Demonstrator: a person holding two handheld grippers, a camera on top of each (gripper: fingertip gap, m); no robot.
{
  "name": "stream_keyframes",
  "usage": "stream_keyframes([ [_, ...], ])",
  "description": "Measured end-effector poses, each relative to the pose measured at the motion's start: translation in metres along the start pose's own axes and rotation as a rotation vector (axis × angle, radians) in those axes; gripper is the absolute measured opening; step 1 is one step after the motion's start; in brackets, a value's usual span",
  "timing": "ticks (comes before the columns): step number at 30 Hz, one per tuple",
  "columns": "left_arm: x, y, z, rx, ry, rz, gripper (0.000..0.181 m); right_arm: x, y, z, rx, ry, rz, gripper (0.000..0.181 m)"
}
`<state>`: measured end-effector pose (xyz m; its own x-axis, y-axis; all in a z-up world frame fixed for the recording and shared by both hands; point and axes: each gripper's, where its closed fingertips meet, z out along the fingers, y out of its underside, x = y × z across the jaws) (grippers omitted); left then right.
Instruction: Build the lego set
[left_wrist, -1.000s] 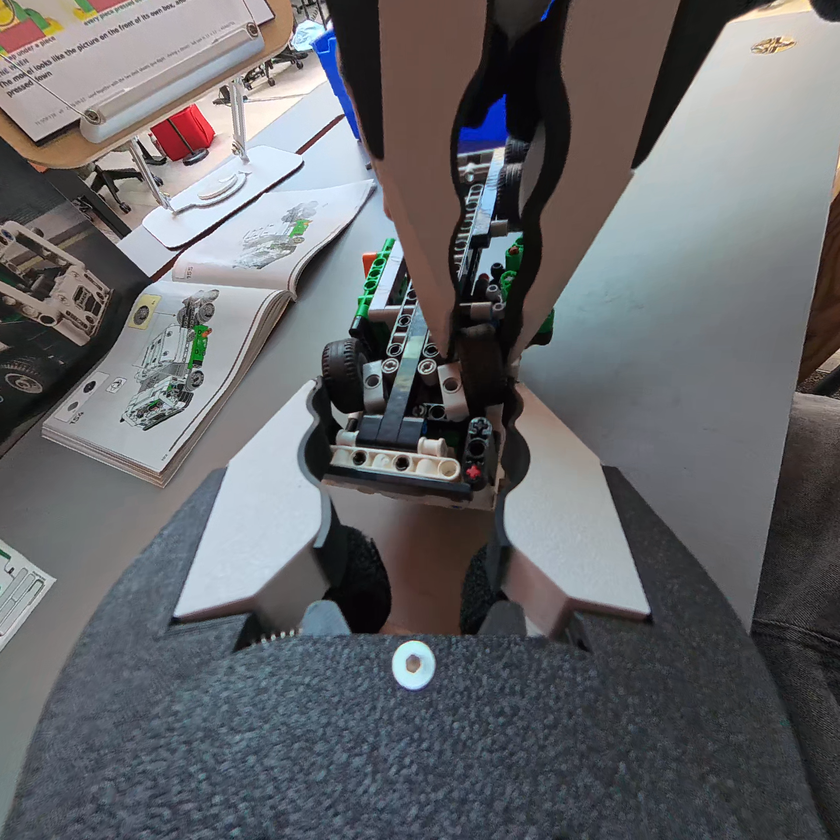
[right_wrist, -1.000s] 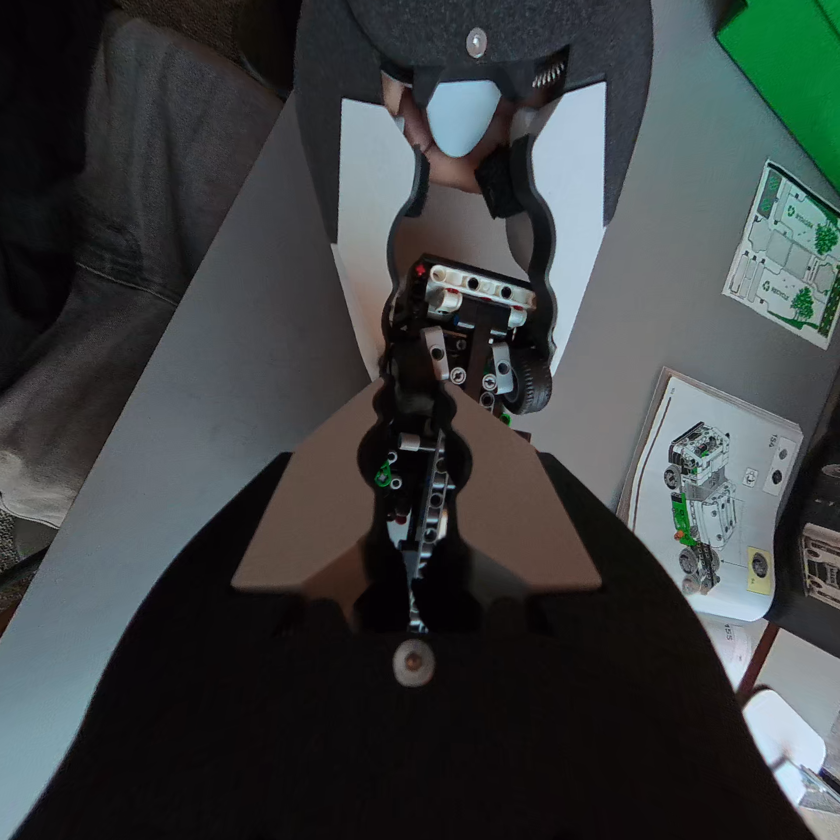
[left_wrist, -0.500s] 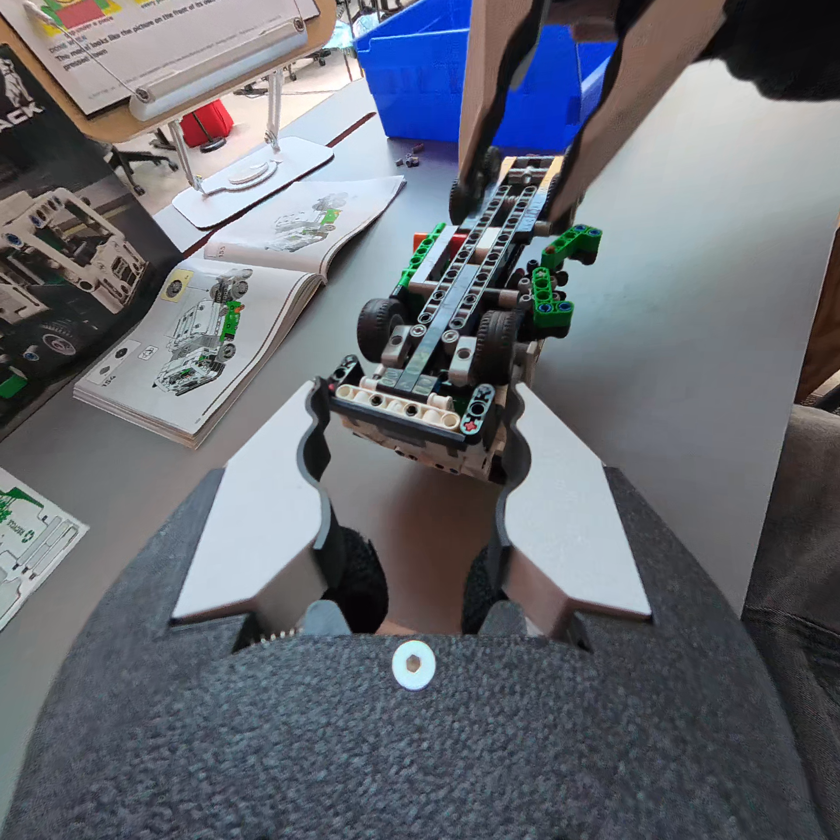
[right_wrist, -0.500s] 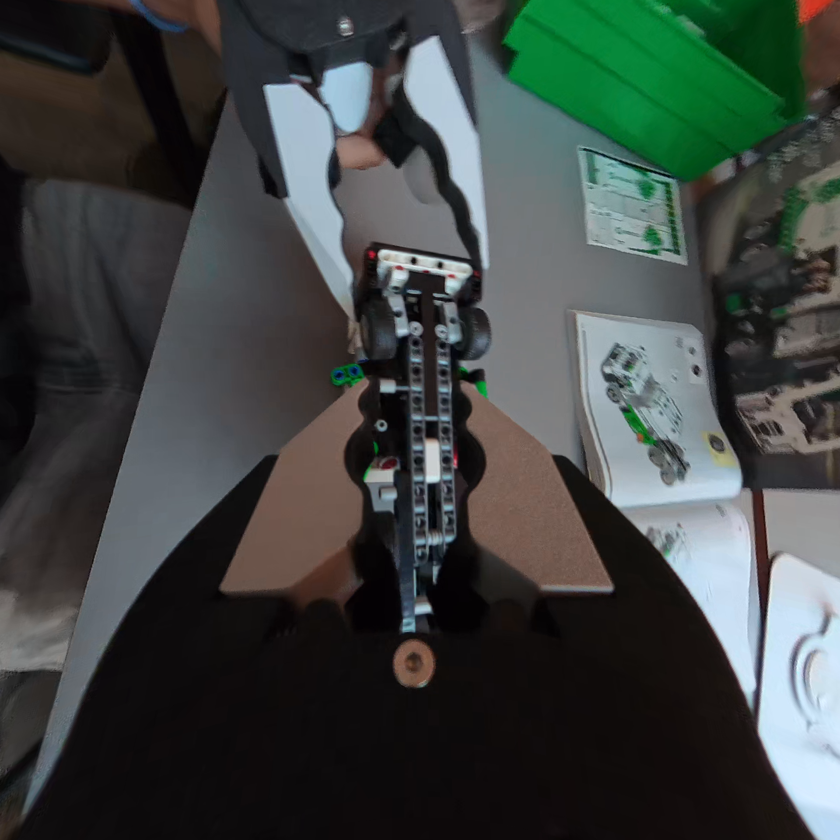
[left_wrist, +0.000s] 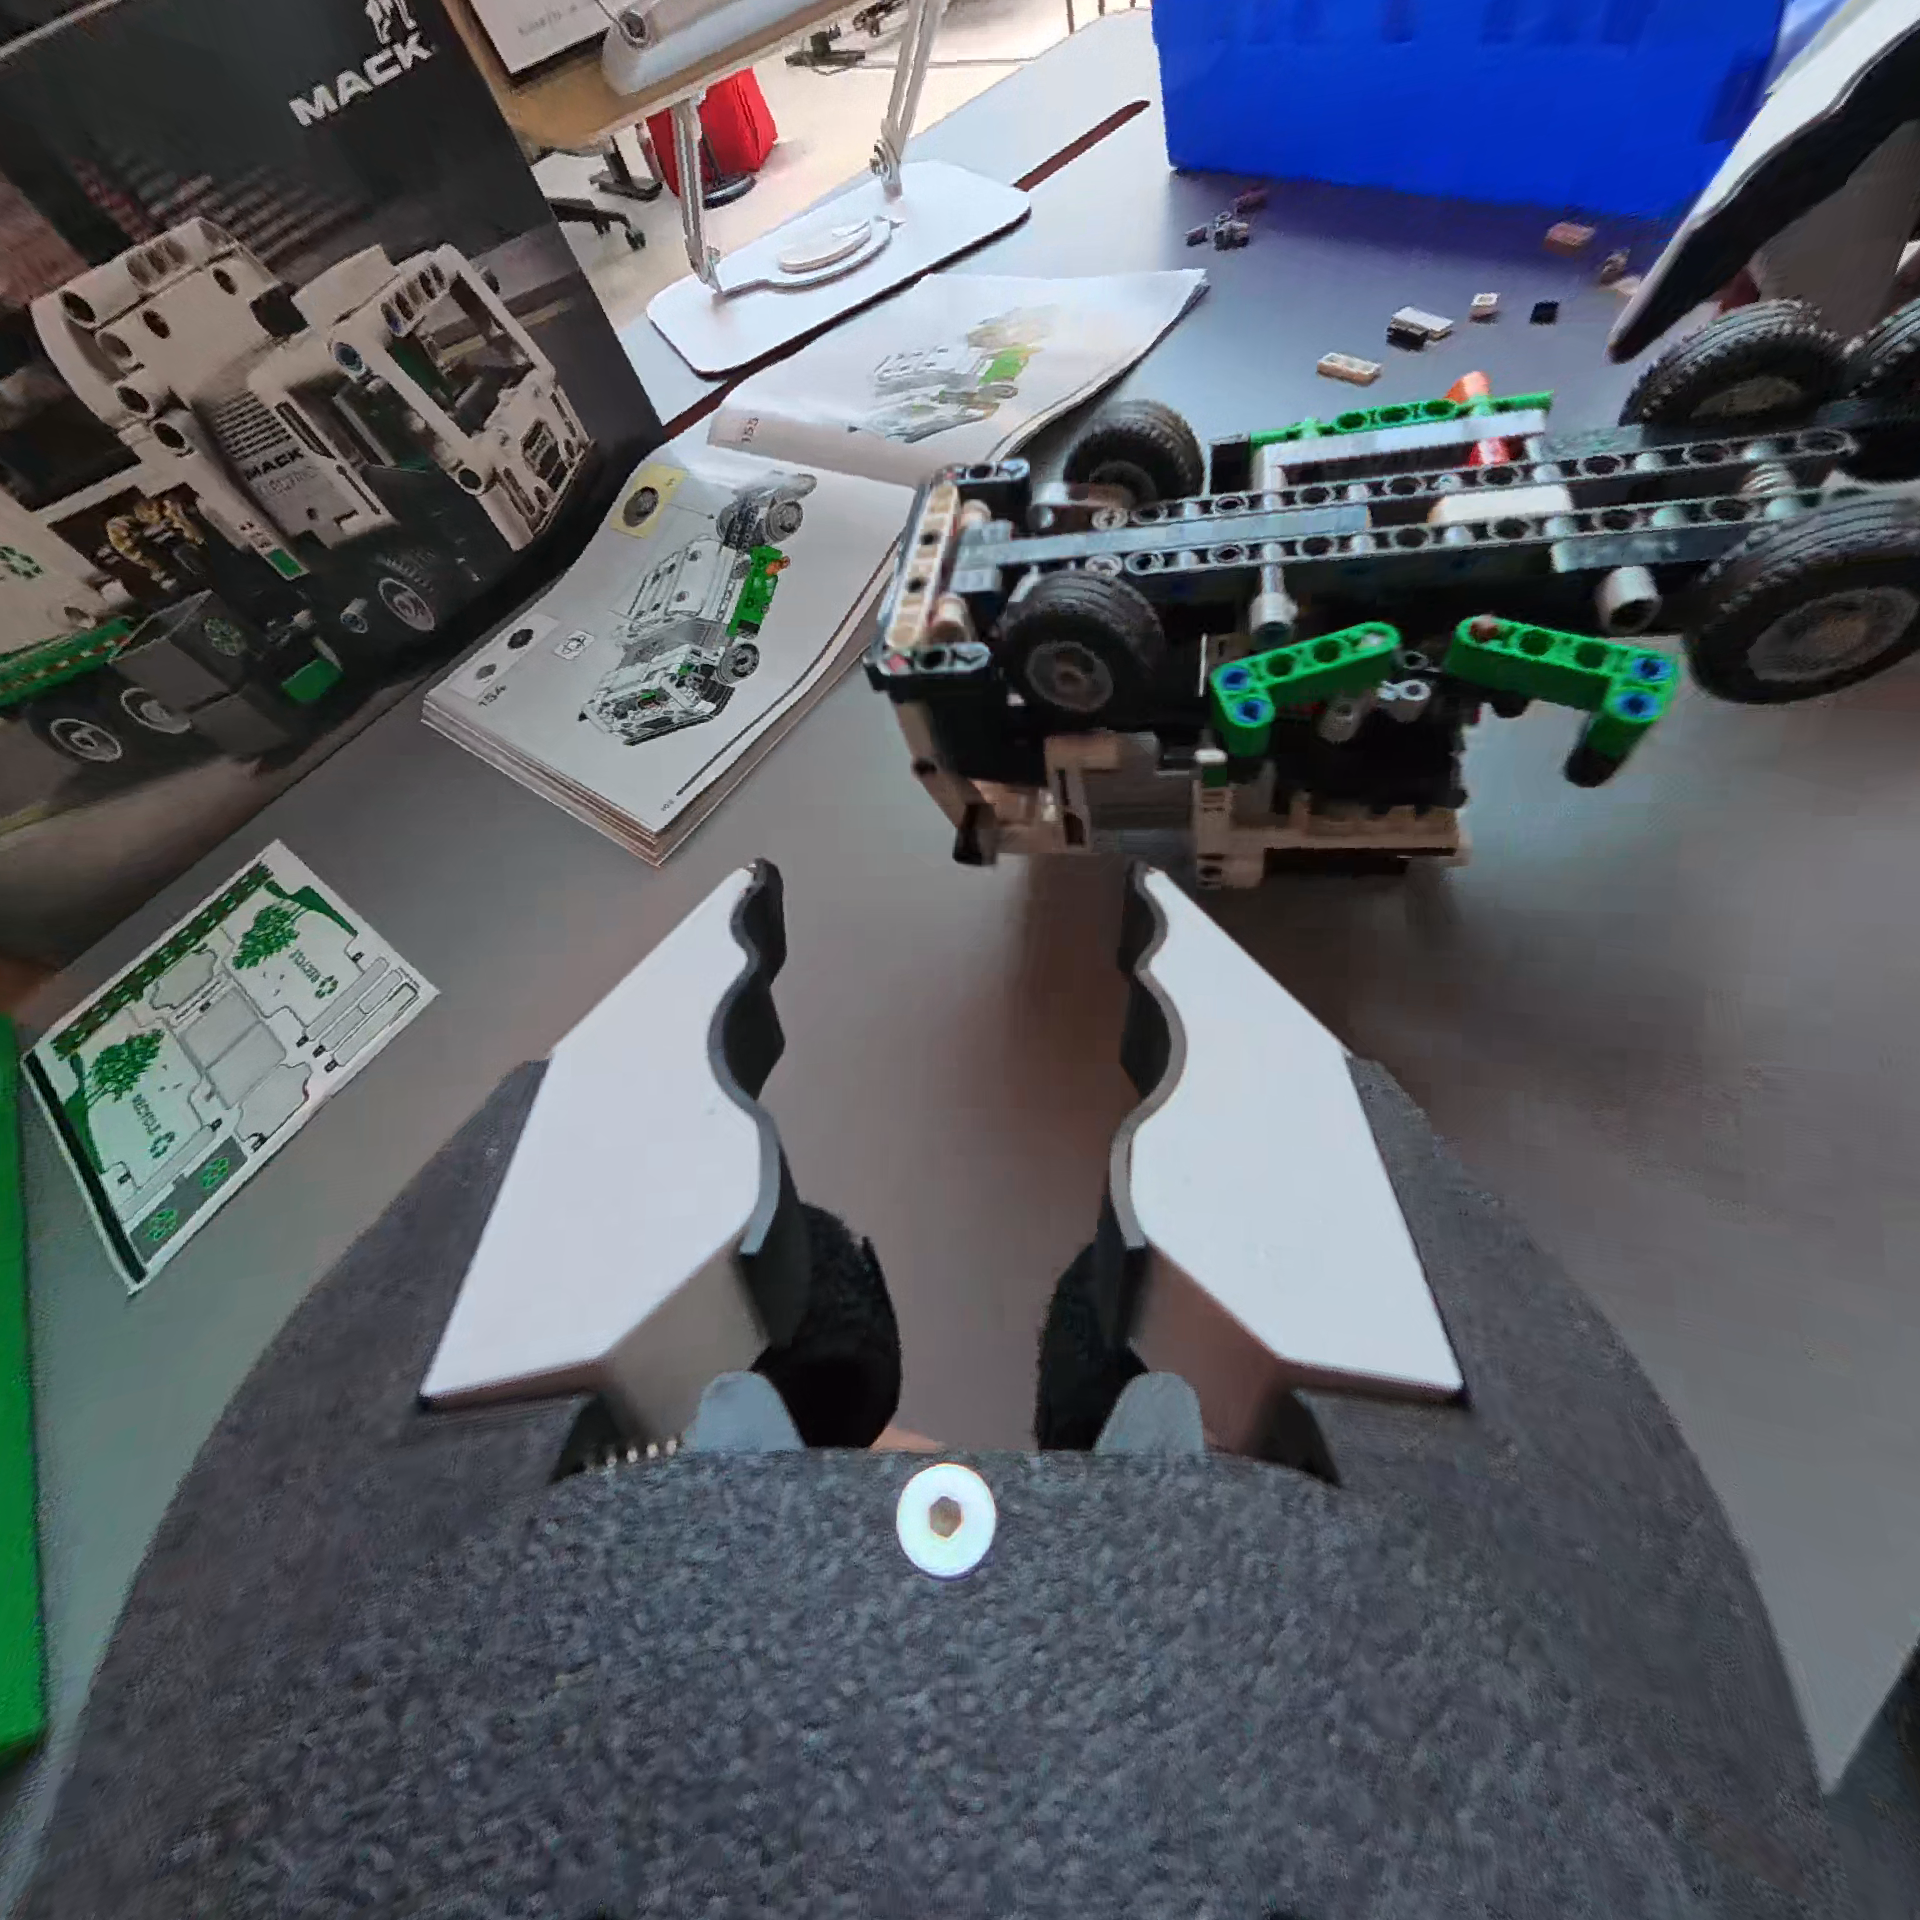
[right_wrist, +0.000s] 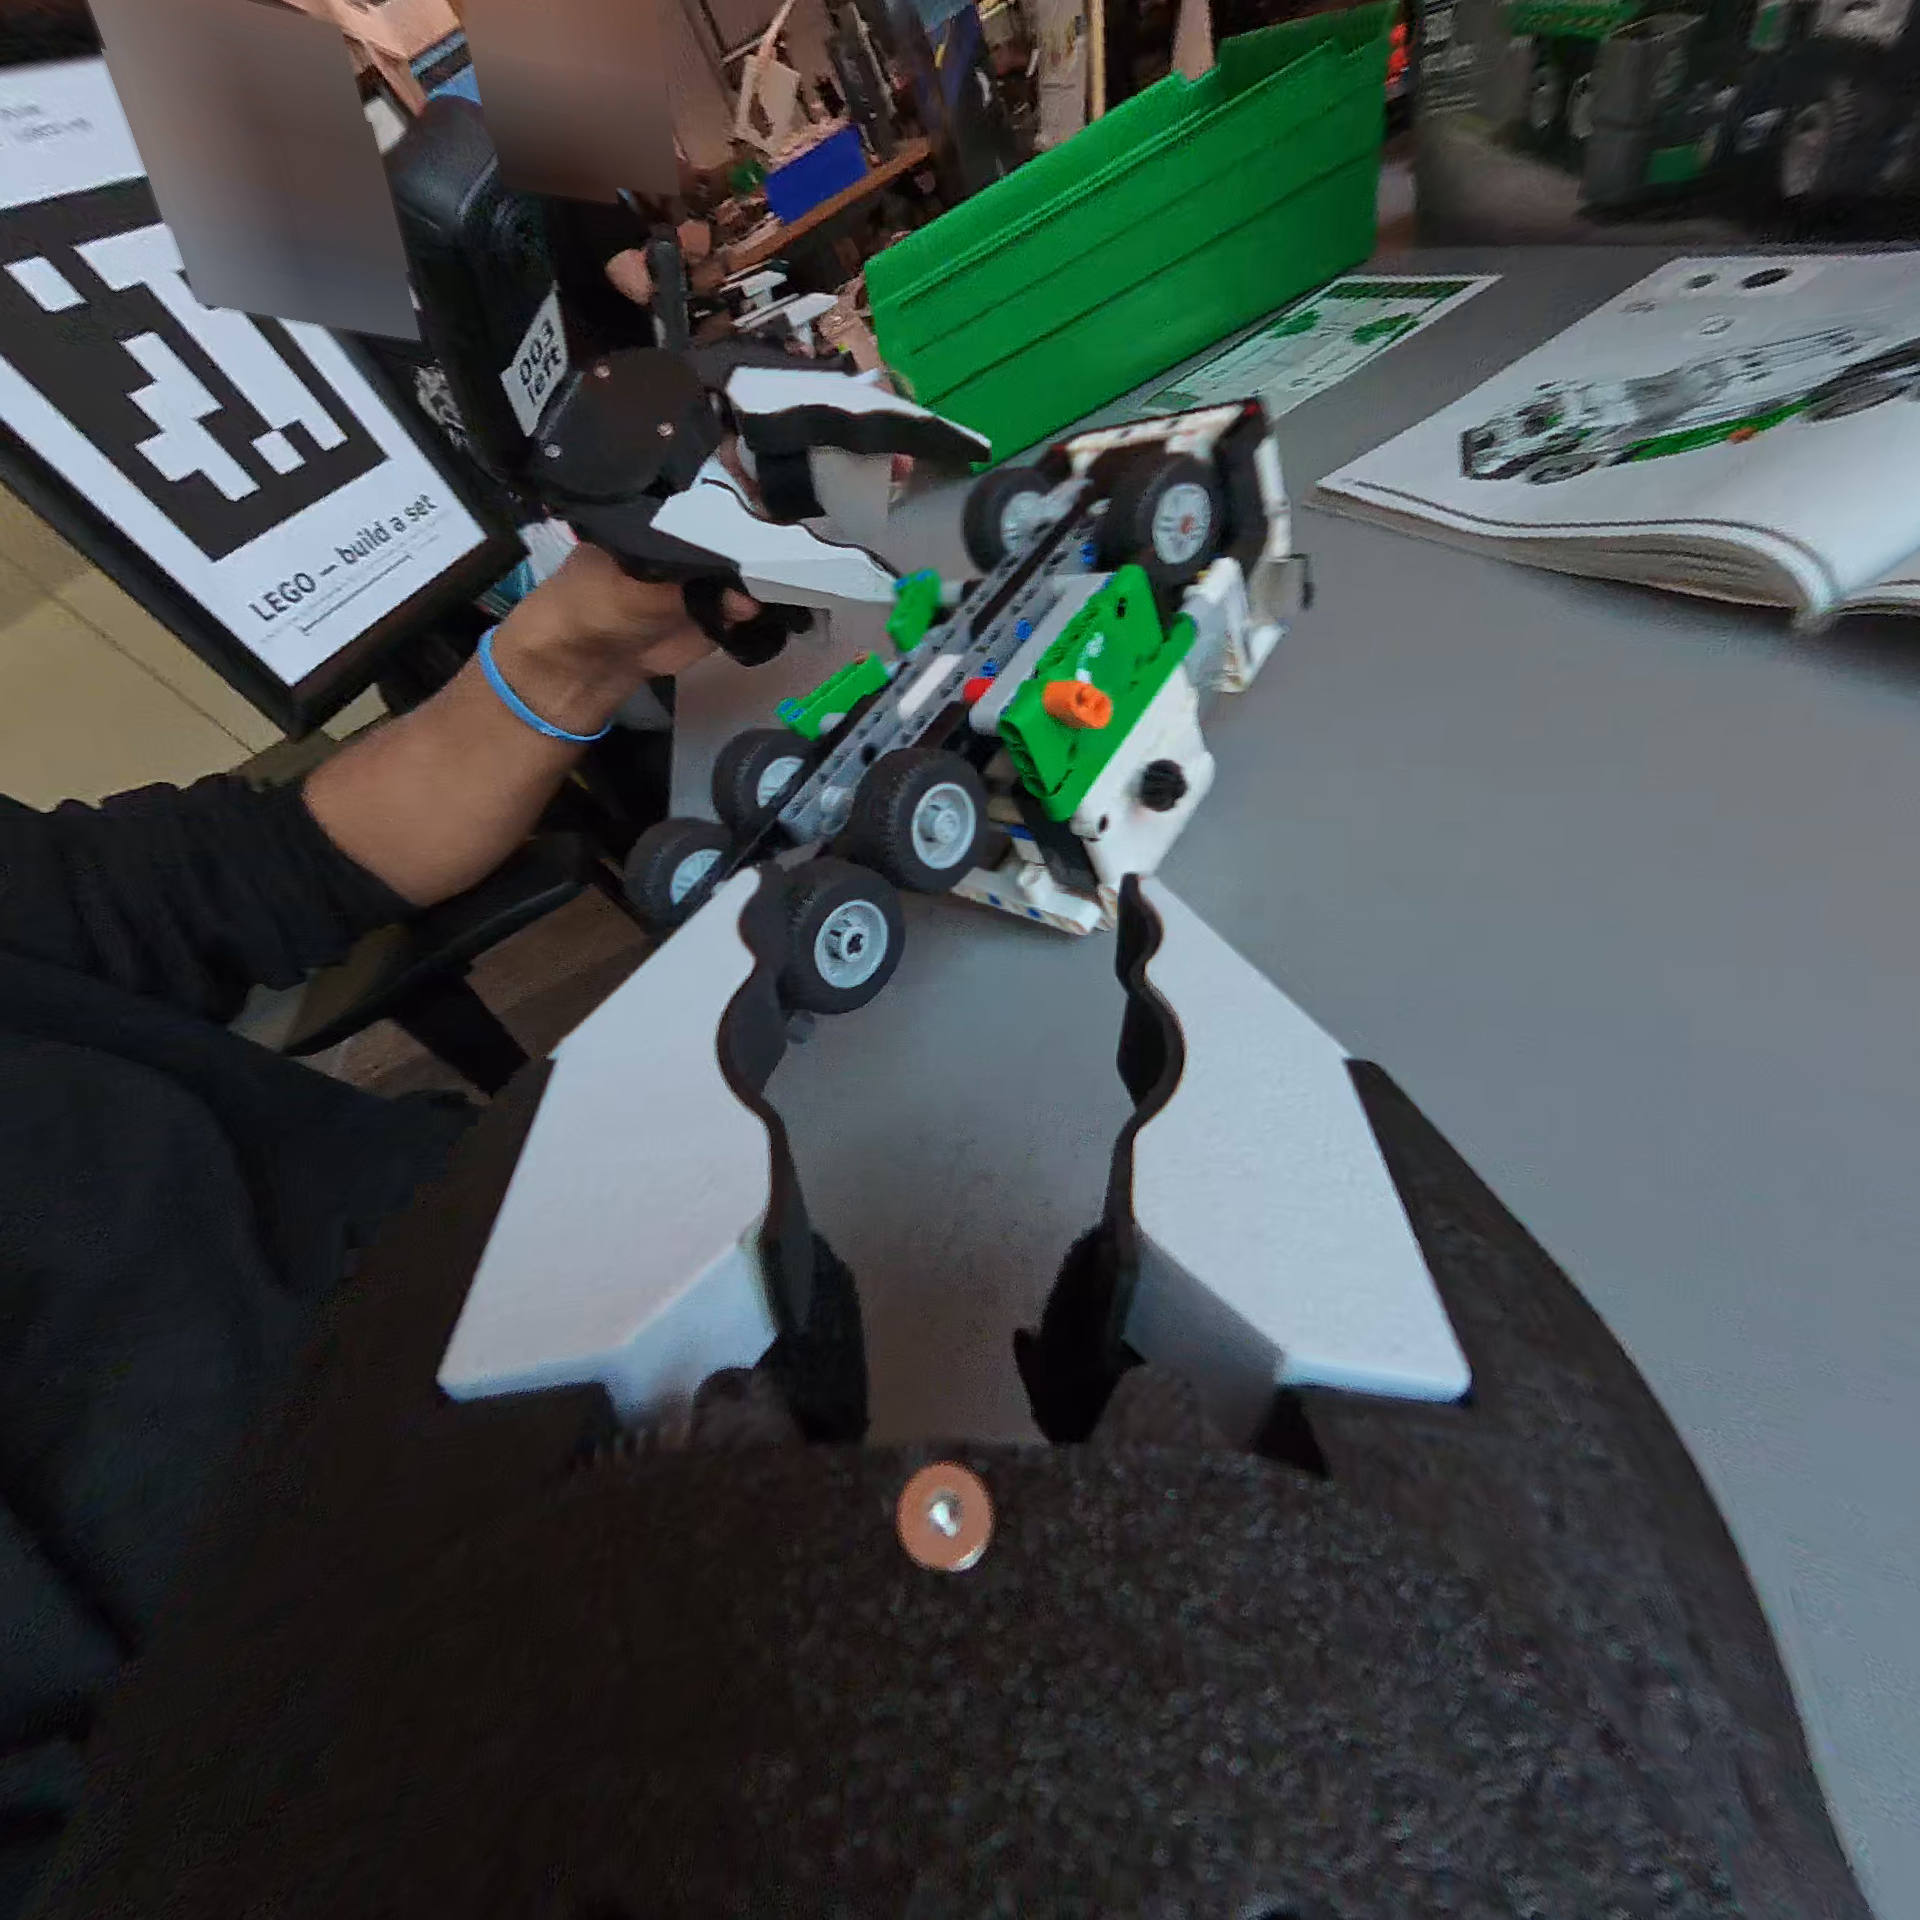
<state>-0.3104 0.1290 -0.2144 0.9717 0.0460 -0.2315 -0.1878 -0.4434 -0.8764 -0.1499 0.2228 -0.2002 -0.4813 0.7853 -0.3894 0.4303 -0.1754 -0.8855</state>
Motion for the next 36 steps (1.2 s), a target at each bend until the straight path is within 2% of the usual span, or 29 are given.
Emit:
stream_keyframes([
  [1,0.004,-0.001,-0.005,0.001,0.006,0.008,0.063,-0.010,0.003,0.003,-0.009,-0.018,-0.005,0.061],
  [5,0.026,-0.012,-0.031,0.061,0.117,-0.045,0.059,-0.060,0.022,0.028,-0.068,-0.080,-0.086,0.056],
  [10,0.062,-0.033,-0.054,0.168,0.335,-0.170,0.060,-0.077,0.034,0.049,-0.130,-0.013,-0.223,0.056],
  [15,0.084,-0.033,-0.051,0.132,0.382,-0.143,0.071,-0.039,0.021,0.034,-0.112,0.191,-0.244,0.045],
  [18,0.088,-0.026,-0.041,0.085,0.268,-0.008,0.084,0.001,0.010,0.019,-0.101,0.420,-0.299,0.043],
  [20,0.098,-0.032,-0.039,0.100,0.211,0.088,0.077,0.024,0.002,0.013,-0.105,0.550,-0.366,0.037],
  [22,0.108,-0.038,-0.038,0.104,0.179,0.133,0.079,0.038,-0.013,0.012,-0.060,0.606,-0.429,0.032],
  [27,0.141,-0.039,-0.043,0.102,0.273,0.183,0.077,0.059,-0.034,0.012,-0.124,0.545,-0.566,0.032],
  [29,0.154,-0.033,-0.044,0.104,0.297,0.271,0.055,0.067,-0.036,0.016,-0.182,0.486,-0.571,0.032],
  [32,0.141,-0.020,-0.035,0.059,0.160,0.417,0.040,0.067,-0.044,0.021,-0.197,0.388,-0.492,0.033],
  [36,0.117,-0.011,-0.039,0.019,0.068,0.456,0.046,0.055,-0.041,0.024,-0.190,0.334,-0.465,0.039],
])
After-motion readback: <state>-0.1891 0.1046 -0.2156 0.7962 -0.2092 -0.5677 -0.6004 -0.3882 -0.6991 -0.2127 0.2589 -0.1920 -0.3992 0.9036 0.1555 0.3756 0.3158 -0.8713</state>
